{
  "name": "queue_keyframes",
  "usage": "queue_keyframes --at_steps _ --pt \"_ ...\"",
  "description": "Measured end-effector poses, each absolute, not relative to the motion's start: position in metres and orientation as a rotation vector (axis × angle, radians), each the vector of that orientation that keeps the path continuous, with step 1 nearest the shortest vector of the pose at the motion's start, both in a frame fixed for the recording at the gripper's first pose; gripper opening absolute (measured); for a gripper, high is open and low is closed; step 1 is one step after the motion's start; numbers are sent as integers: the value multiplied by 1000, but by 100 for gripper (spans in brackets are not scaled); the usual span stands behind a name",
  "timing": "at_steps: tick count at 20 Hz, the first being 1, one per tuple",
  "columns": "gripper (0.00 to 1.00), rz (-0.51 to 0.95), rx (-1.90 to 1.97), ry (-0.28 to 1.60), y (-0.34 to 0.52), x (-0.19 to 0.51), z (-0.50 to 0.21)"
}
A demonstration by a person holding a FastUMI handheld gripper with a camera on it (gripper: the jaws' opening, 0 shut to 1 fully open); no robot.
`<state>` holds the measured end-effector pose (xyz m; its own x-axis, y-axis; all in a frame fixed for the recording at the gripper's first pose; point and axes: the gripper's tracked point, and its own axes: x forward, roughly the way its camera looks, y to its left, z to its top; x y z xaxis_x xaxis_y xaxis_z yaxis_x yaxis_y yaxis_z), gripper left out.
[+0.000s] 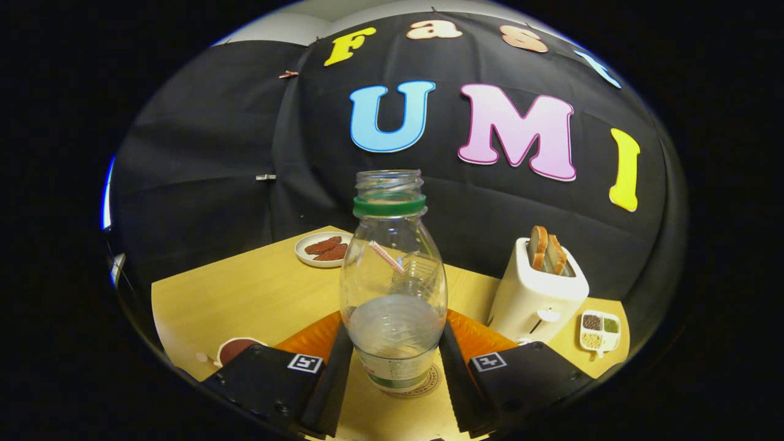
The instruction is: Take the bottle from table, then pour the juice into the cup, finally place the bottle on the coaster
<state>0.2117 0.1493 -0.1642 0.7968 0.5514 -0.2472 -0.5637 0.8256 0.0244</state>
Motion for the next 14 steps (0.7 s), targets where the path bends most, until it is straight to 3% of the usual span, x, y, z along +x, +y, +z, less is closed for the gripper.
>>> queue_keyframes --at_steps 14 --pt "74 503 7 297 132 240 -214"
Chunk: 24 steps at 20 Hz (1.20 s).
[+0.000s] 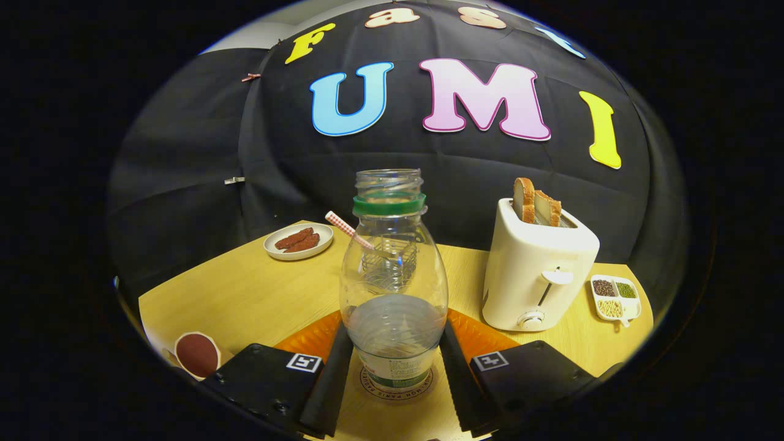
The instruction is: Take the bottle from table, then pour the juice into the cup, finally place the bottle on the coaster
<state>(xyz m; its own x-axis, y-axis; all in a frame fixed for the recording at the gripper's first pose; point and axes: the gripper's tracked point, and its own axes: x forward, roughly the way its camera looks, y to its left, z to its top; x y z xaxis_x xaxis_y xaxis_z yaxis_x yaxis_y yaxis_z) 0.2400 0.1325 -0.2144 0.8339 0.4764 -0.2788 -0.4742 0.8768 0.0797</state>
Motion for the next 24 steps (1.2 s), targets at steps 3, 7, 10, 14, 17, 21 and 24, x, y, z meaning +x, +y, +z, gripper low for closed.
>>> queue_keyframes --at_steps 3,7,10,14,17,21,24 --pt "74 505 -6 281 132 238 -214" --pt "76 514 -22 278 133 237 -214" --pt "79 507 -15 288 129 238 -215" --pt "99 497 -3 299 124 236 -213" --pt "99 492 -8 308 119 230 -209" --pt "99 494 -13 280 116 216 -187" --pt "99 494 -1 277 111 198 -169"
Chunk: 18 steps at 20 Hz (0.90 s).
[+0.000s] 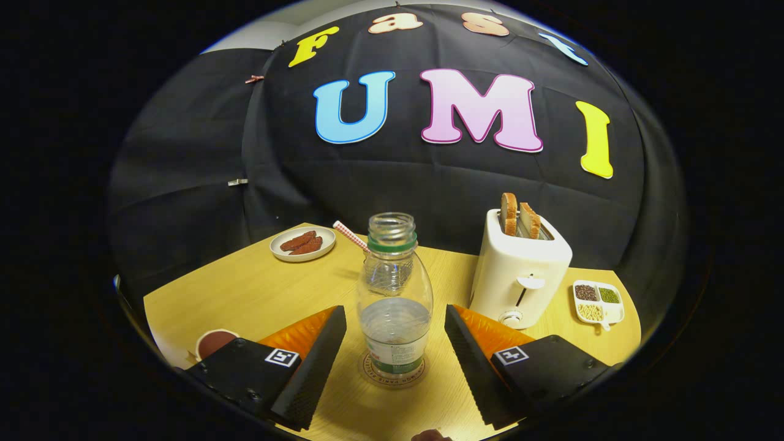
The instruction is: Take the bottle from table, then pour the juice into the cup, finally place the bottle on the coaster
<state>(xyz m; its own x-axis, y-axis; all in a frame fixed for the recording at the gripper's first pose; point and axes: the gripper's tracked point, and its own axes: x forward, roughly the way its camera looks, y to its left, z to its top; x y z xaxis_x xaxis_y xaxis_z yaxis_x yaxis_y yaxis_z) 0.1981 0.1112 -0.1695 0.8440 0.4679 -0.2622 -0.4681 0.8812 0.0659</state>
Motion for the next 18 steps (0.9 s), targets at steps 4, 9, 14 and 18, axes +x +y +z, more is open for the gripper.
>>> queue_keyframes --at_steps 4,9,14,18 --pt "99 454 -31 218 89 174 -127" --pt "98 371 -82 134 54 135 -60" --pt "98 266 -26 48 24 84 3" --pt "98 185 -35 0 1 32 30"
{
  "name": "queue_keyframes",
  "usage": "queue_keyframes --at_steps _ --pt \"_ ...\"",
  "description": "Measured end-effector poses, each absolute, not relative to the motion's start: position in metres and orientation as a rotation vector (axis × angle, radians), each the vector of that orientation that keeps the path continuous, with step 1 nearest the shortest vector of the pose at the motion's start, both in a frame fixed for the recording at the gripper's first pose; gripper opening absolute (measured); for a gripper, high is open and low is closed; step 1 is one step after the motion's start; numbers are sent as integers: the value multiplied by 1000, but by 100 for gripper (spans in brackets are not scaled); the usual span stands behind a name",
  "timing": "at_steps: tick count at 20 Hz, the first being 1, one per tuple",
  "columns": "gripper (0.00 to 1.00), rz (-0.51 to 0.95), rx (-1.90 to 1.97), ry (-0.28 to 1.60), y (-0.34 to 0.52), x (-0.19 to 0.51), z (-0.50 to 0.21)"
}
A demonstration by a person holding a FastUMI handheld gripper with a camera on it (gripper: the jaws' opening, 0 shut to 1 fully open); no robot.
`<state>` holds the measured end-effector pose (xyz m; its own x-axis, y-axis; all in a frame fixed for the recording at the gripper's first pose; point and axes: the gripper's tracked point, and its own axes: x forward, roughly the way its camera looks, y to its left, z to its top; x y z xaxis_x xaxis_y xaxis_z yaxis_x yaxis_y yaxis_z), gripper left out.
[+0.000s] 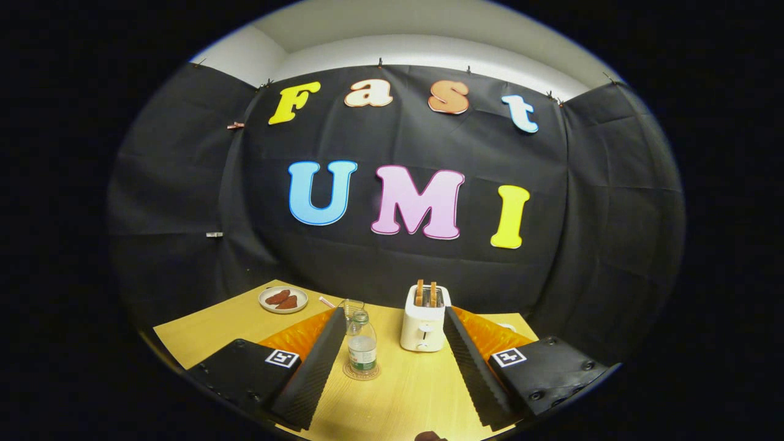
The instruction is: Take the bottle from table, then pour the juice into the cup, finally place the bottle on the coaster
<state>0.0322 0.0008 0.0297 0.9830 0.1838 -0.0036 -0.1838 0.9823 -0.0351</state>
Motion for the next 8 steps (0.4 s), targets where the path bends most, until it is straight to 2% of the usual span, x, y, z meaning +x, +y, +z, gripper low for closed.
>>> queue_keyframes --at_steps 4,8 --pt "97 100 -60 -7 -21 -12 36" --pt "98 74 -45 8 -25 -35 33"
